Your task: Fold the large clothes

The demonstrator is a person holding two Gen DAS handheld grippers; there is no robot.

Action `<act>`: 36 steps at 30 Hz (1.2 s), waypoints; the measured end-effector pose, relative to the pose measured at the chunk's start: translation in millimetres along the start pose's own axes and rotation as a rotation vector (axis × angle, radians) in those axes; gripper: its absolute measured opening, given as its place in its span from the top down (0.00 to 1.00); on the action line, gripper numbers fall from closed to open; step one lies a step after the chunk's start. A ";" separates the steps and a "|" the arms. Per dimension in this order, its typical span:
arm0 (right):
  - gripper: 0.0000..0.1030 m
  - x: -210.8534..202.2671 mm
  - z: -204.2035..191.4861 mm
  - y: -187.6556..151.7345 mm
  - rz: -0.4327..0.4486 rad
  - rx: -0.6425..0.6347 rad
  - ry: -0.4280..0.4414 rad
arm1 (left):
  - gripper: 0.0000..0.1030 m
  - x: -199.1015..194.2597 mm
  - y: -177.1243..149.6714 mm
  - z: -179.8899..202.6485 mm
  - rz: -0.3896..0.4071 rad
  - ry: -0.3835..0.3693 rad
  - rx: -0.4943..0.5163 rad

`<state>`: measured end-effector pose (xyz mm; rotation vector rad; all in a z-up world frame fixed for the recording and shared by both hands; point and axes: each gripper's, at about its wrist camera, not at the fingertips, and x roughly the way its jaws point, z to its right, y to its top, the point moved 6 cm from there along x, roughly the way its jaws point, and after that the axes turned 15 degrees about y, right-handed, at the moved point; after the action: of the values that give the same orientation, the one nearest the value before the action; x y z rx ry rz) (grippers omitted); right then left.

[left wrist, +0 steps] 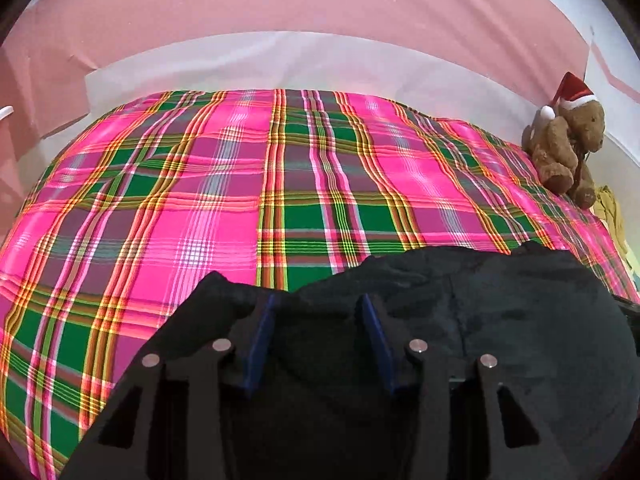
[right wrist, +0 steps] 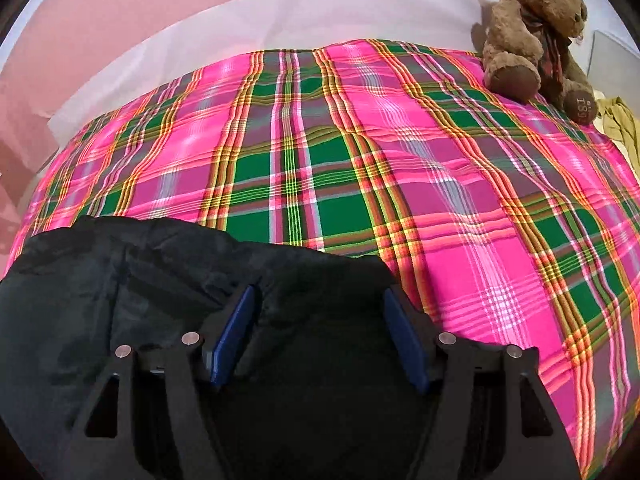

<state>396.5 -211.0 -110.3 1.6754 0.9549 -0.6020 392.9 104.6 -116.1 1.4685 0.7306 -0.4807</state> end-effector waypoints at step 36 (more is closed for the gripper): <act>0.38 6.9 -66.6 3.4 -0.007 -0.091 0.091 | 0.61 -9.9 1.0 111.0 -0.114 -0.129 0.121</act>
<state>398.4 -146.2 -93.3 1.6297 1.0381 -0.4832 403.1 -6.3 -113.8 1.4985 0.6948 -0.7108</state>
